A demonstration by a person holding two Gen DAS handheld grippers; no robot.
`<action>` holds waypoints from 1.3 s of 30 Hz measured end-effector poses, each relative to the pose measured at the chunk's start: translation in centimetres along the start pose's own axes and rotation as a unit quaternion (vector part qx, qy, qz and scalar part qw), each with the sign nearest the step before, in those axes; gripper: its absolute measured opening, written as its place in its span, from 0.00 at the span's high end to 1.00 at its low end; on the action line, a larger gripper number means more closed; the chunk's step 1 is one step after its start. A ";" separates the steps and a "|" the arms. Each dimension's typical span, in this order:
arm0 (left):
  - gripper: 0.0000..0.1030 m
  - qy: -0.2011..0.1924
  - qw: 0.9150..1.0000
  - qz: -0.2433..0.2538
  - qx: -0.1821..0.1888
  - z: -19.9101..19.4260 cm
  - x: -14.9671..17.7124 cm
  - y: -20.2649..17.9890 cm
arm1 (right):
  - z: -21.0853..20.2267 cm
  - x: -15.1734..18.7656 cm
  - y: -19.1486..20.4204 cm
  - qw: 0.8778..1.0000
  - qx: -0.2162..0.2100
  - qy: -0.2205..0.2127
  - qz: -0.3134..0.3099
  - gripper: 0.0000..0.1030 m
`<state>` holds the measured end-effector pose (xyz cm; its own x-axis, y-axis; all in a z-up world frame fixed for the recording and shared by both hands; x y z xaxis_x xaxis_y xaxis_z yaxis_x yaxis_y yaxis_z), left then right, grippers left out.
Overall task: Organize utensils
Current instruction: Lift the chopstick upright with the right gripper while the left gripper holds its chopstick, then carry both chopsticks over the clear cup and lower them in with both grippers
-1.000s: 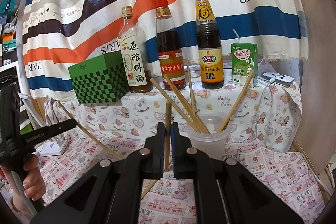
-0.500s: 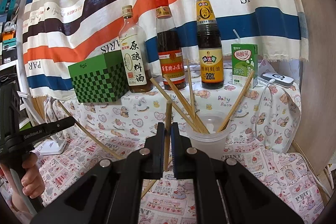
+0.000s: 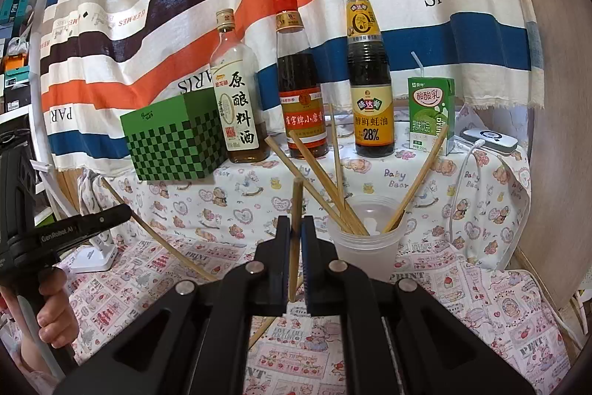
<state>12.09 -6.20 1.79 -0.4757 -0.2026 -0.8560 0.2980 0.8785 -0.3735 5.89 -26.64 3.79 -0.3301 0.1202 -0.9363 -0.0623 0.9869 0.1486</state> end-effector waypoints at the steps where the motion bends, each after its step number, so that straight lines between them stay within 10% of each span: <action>1: 0.97 0.000 1.000 -0.001 0.000 0.0 0.0 0.0 | 0.0 0.0 0.0 1.000 0.000 0.000 0.000 0.95; 39: 0.96 -0.009 1.000 -0.012 0.001 -0.5 -0.3 0.4 | 0.0 -0.1 0.0 1.000 -0.002 0.001 0.000 0.95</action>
<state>11.96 -5.58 2.12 -0.4685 -0.2307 -0.8528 0.2882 0.8726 -0.3944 5.92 -26.68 3.86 -0.3319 0.1201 -0.9356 -0.0654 0.9866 0.1498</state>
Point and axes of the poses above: each gripper's, at about its wrist camera, not at the fingertips, and z roughly the way its jaws point, y to its left, x to its underside, the point moved 9 cm from there along z, roughly the way its jaws point, and after that the axes turned 3 degrees about -x, right-handed, at the moved point
